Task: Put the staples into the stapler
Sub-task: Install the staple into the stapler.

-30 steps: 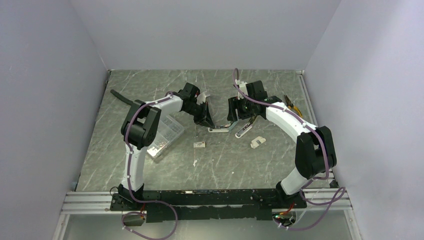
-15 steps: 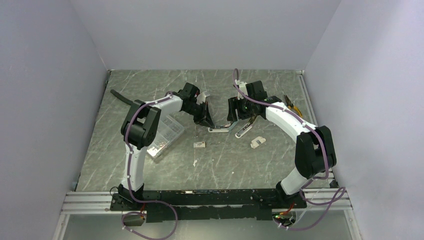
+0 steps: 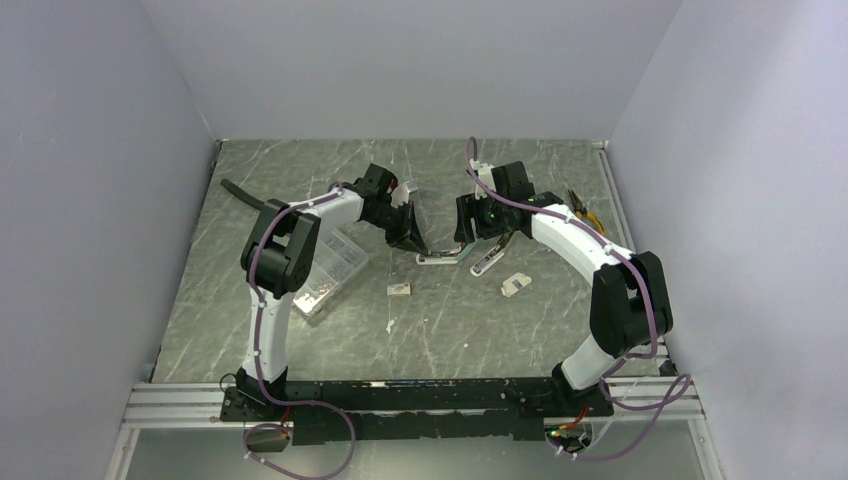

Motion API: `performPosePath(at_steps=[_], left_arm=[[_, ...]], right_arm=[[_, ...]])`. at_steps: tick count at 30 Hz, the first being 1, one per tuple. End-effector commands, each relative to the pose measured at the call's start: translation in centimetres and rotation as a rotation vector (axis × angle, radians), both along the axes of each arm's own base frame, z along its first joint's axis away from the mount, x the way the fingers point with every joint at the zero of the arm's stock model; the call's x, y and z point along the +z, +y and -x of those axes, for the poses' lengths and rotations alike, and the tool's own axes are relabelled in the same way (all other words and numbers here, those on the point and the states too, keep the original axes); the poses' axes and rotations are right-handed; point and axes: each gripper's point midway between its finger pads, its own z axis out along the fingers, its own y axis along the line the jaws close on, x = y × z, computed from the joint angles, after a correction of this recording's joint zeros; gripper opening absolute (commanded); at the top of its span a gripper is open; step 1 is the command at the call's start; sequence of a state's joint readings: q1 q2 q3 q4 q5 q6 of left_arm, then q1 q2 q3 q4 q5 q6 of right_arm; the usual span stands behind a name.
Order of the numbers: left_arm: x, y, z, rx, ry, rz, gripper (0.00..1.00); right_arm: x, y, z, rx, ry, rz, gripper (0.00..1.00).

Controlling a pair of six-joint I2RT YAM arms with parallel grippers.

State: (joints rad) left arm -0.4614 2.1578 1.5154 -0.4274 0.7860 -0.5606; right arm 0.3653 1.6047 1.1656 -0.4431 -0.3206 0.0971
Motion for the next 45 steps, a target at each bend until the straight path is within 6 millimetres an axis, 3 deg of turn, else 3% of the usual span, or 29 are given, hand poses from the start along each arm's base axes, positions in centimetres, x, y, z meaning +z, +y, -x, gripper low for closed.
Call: performPosePath(at_steps=[1,24,45], left_arm=[[1.9,-0.5,-1.2,-0.016,-0.073,0.033,0.03],[0.4,-0.4,-0.6,-0.029,-0.04,0.006,0.03],[0.4,-0.5,-0.6,-0.039,-0.036,0.004,0.03]], right_arm=[[0.5,0.3,-0.8,0.007,-0.036,-0.017,0.65],[0.4,0.3,-0.7,0.007,-0.035,-0.016,0.66],[0.3,0.3,-0.7,0.007,-0.033,-0.015,0.66]])
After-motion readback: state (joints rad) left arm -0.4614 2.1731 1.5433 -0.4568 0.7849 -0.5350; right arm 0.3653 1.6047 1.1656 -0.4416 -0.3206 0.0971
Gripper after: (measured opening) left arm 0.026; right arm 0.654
